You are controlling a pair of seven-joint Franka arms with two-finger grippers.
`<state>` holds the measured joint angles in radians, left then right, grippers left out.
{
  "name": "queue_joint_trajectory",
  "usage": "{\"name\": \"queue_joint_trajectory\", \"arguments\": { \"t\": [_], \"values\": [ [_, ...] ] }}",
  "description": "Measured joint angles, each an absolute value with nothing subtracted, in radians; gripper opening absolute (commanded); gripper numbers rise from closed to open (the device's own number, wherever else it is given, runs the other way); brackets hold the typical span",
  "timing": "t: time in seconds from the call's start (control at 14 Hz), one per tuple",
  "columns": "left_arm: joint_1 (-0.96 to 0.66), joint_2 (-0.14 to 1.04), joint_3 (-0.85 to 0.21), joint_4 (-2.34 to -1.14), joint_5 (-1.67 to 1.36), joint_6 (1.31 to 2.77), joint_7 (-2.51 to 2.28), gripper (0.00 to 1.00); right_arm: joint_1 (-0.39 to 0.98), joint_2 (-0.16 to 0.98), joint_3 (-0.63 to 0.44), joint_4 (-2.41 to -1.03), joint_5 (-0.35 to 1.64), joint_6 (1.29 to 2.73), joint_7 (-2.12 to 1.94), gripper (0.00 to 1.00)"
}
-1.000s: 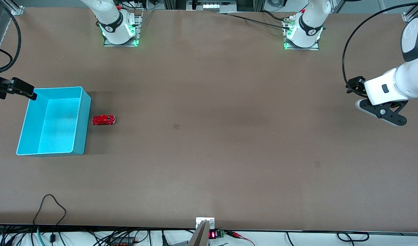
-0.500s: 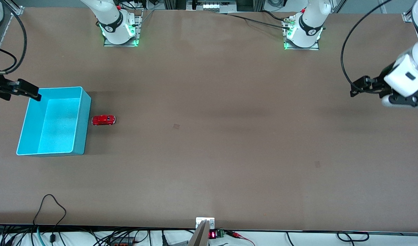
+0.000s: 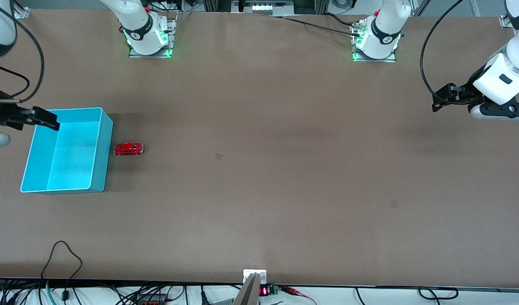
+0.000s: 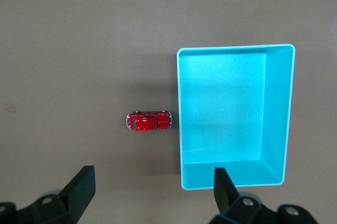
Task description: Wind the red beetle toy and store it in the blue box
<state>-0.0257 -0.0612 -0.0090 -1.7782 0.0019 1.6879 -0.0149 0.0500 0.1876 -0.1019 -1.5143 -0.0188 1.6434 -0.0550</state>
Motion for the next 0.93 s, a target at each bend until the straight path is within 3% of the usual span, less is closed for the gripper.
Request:
{"name": "queue_joint_trajectory", "arguments": {
  "t": [0.57,0.93],
  "values": [
    [-0.039,-0.056,-0.009,-1.772,0.002,1.706,-0.017,1.0,0.078,0.301,-0.097,-1.527,0.054,1.691,-0.108,1.0],
    [-0.041,-0.055,-0.015,-1.772,0.002,1.704,-0.017,1.0,0.079,0.311,-0.095,-1.752,0.055,1.892,-0.545,1.0]
  ]
}}
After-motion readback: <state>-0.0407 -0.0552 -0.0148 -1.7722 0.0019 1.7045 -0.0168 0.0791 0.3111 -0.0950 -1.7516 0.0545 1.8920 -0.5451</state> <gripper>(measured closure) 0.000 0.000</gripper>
